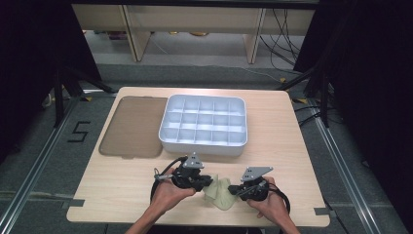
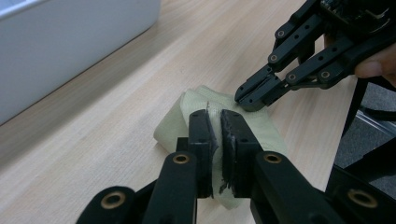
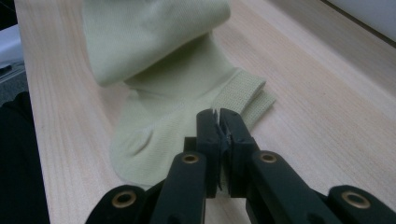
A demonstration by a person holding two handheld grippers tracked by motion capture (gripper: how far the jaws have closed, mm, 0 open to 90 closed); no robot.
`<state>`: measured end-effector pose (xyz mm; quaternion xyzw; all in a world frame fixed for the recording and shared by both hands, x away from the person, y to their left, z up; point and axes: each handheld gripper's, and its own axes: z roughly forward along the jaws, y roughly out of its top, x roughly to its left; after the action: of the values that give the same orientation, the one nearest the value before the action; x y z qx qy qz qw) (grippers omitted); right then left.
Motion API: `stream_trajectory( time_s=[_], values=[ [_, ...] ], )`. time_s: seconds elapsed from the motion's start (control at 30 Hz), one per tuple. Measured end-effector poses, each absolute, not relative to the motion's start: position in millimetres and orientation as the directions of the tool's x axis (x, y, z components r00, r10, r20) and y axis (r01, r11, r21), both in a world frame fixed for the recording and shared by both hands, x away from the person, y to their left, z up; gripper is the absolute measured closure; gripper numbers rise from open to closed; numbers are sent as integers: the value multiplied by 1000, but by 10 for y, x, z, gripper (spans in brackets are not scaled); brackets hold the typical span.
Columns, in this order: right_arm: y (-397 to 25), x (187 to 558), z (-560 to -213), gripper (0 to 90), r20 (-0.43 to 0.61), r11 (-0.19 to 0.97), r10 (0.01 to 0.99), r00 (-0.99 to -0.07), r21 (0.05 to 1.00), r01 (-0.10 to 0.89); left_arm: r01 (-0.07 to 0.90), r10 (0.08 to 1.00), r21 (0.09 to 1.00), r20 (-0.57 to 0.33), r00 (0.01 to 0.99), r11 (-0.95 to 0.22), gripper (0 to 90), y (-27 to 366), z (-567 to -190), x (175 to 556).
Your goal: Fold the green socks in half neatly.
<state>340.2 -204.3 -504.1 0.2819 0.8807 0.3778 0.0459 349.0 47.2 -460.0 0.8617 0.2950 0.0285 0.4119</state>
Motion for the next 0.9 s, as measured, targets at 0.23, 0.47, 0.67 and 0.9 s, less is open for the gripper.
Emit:
stream_trajectory(
  time_s=[0.23,0.47,0.67,0.9],
  values=[
    [-2039,3402,-5044,866,130,554,535,-835,692,463,482,524,718,-191,830,-501,819,392,-4669,3505],
    [-2039,3409,-5048,865,124,558,522,-844,698,448,496,526,722,-214,823,-482,815,328,-4742,3517],
    [-2038,3409,-5048,858,123,559,520,-845,699,446,502,522,717,-225,823,-483,808,270,-4825,3519],
    [-2096,3421,-5011,834,136,521,557,-819,711,472,497,517,719,-221,827,-487,806,244,-4835,3528]
  ],
)
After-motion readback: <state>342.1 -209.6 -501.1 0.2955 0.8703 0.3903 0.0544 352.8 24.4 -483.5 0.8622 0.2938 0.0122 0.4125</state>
